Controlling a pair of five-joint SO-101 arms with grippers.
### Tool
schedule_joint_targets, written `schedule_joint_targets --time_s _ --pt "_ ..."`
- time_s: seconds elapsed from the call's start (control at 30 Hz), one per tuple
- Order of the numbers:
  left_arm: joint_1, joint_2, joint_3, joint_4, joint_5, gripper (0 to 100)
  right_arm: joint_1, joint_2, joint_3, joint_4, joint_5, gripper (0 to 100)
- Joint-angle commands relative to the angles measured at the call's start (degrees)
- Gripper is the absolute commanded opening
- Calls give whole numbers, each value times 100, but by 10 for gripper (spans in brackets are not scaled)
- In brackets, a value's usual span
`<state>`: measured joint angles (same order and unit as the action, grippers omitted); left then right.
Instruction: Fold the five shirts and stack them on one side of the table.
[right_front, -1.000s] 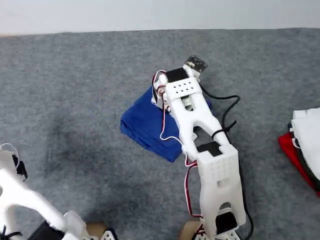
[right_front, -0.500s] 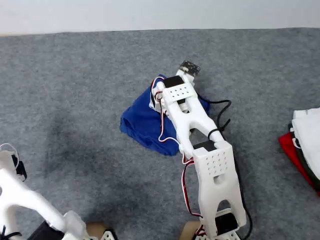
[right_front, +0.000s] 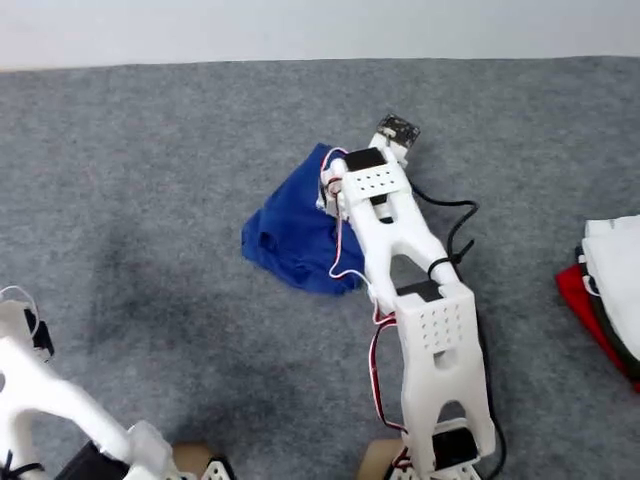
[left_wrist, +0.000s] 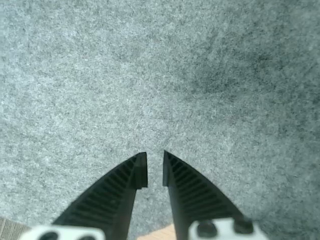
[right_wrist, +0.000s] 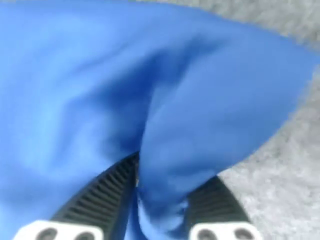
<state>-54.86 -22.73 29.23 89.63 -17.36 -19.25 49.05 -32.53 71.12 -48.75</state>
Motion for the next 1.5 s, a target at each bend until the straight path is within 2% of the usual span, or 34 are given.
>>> schedule_joint_targets --time_s 0.0,0.27,0.5,0.8,1.47 --pt "44 -158 -22 -97 18 69 57 -180 -273 -189 229 8" --pt "44 -158 -22 -97 18 69 101 -1297 -273 66 905 8" --pt "44 -176 -22 -97 26 69 66 -2255 -264 75 2198 8" --pt "44 -185 -22 -97 26 69 145 -3213 -264 523 2954 8" --pt "44 -193 -22 -53 35 69 2545 -4242 -264 1059 3068 8"
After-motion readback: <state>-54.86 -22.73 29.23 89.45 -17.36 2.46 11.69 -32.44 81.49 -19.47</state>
